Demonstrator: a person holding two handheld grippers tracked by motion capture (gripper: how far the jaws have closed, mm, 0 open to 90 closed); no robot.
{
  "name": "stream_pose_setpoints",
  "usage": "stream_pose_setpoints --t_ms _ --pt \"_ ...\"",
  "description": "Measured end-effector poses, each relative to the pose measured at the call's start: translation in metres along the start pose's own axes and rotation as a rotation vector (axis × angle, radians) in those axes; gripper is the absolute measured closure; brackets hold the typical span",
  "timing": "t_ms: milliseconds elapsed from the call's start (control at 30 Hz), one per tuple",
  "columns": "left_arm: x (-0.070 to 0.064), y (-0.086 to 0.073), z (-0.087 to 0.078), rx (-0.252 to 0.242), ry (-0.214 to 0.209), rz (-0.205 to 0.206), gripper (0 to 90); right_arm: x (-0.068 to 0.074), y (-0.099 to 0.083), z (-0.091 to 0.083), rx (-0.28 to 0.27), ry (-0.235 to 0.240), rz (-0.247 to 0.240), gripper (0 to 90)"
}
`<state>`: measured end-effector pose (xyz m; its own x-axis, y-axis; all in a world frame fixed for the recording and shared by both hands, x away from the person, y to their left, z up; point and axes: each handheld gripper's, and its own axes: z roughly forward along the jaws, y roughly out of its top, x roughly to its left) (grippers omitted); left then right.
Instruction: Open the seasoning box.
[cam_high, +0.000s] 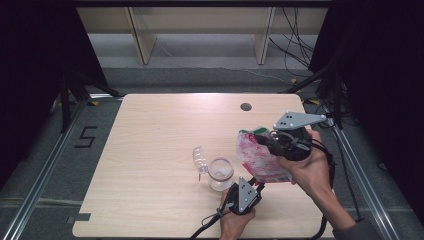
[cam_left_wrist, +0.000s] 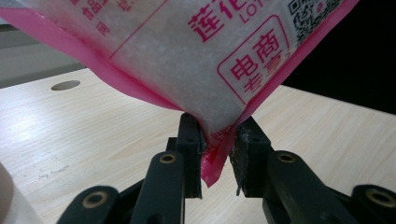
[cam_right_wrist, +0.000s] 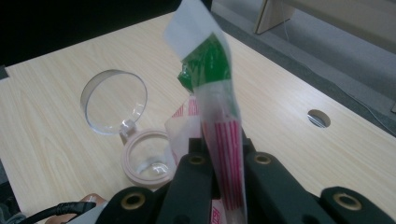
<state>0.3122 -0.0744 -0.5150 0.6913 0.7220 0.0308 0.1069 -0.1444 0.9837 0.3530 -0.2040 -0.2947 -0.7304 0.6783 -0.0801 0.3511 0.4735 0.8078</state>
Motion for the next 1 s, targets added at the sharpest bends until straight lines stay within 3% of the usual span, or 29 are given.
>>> stream_pose_setpoints --t_ms 67,267,433,500,567,700,767,1000 --pt "0.0 0.001 0.001 -0.014 0.004 -0.016 74.7 0.001 0.005 0.005 -0.014 -0.009 -0.003 90.0" --pt "0.001 0.003 0.003 -0.044 0.009 -0.055 75.1 0.003 0.019 0.017 0.027 -0.005 -0.033 90.0" --pt "0.002 0.001 0.005 -0.071 0.01 -0.086 75.2 0.007 0.027 0.028 0.067 0.017 -0.031 90.0" --pt "0.002 0.001 0.004 -0.079 0.009 -0.096 75.3 0.007 0.029 0.033 0.053 0.011 -0.03 90.0" --pt "0.003 0.001 0.003 -0.076 0.015 -0.081 75.3 0.009 0.031 0.035 0.067 0.013 -0.022 90.0" --pt "0.005 0.001 0.002 -0.081 0.008 -0.092 75.3 0.012 0.035 0.04 0.078 0.021 -0.055 90.0" --pt "0.005 0.001 0.001 -0.079 0.009 -0.088 75.3 0.014 0.036 0.042 0.076 0.013 -0.035 90.0" --pt "0.006 0.002 0.0 -0.087 0.004 -0.093 75.3 0.016 0.04 0.047 0.093 0.024 -0.058 90.0"
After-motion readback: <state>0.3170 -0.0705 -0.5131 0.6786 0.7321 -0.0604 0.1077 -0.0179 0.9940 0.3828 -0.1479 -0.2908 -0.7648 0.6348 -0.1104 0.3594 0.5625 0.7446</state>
